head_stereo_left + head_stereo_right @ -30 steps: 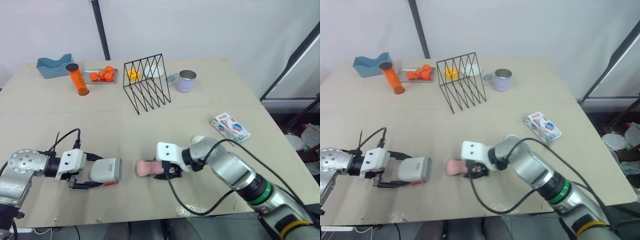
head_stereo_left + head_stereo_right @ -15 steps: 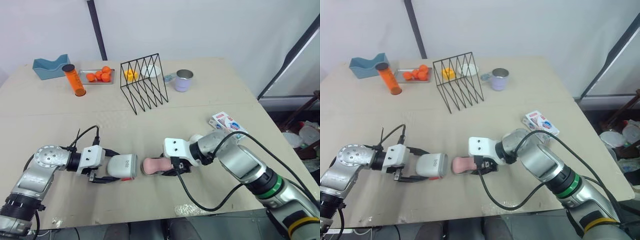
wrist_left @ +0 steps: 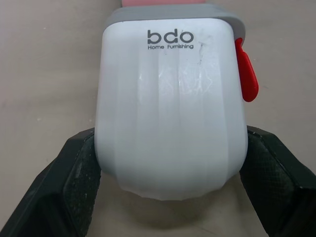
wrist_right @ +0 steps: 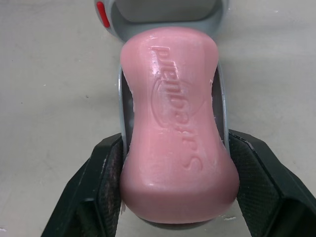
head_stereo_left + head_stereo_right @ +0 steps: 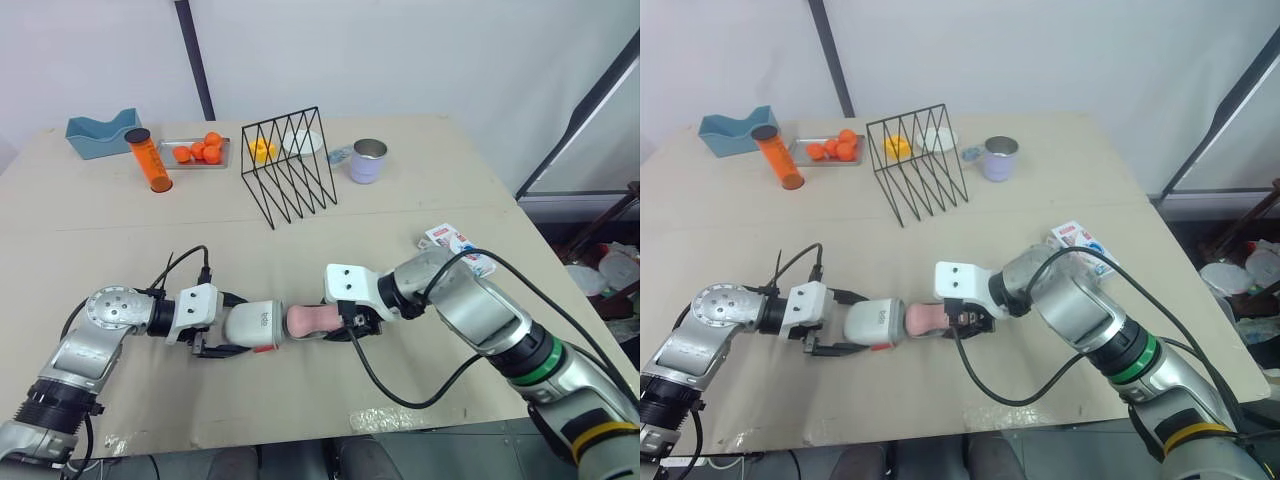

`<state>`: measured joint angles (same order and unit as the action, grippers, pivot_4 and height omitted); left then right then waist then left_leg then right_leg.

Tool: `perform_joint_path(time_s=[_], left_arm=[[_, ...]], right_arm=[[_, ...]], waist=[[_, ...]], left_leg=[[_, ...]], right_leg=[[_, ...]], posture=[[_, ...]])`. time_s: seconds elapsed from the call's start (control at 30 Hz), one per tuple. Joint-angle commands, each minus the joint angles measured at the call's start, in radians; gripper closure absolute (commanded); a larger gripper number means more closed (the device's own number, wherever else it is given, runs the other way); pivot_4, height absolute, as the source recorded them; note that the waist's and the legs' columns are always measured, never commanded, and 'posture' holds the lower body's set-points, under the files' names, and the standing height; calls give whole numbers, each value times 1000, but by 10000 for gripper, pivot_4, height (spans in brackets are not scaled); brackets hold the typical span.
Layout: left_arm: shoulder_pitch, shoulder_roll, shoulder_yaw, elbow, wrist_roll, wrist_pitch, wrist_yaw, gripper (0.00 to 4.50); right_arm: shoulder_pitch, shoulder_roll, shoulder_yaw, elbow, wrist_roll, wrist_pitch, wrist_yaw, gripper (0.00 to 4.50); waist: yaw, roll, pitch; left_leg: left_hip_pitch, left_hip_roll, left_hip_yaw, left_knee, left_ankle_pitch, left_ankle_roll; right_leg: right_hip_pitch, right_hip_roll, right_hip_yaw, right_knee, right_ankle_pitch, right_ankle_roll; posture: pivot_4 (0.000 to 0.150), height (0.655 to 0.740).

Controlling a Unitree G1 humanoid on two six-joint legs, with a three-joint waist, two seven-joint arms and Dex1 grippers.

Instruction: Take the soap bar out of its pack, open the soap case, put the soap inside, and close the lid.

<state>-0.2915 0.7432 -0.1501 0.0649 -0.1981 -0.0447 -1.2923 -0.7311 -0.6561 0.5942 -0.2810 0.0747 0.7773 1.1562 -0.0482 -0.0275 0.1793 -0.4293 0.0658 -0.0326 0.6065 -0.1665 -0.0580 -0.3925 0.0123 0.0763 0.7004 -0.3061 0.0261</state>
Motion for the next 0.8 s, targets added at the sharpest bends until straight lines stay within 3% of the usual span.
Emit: perform_joint_path(time_s=[0.03,0.8], left_arm=[[-13,-5,5,-32,-10,1,9,10339],[-27,-61,-43,-52,21,24,53,10339]], right_arm=[[-33,14,7,-34,1,9,9,19562],[-135,148,81,54,-33,89,-18,19562]], waist=[[0,0,0],[0,0,0]], left_leg=[[0,0,0,0,0,0],[0,0,-1,0,0,0]], right_leg=[[0,0,0,0,0,0],[0,0,-1,0,0,0]], posture=[[1500,7400],[1500,7400]])
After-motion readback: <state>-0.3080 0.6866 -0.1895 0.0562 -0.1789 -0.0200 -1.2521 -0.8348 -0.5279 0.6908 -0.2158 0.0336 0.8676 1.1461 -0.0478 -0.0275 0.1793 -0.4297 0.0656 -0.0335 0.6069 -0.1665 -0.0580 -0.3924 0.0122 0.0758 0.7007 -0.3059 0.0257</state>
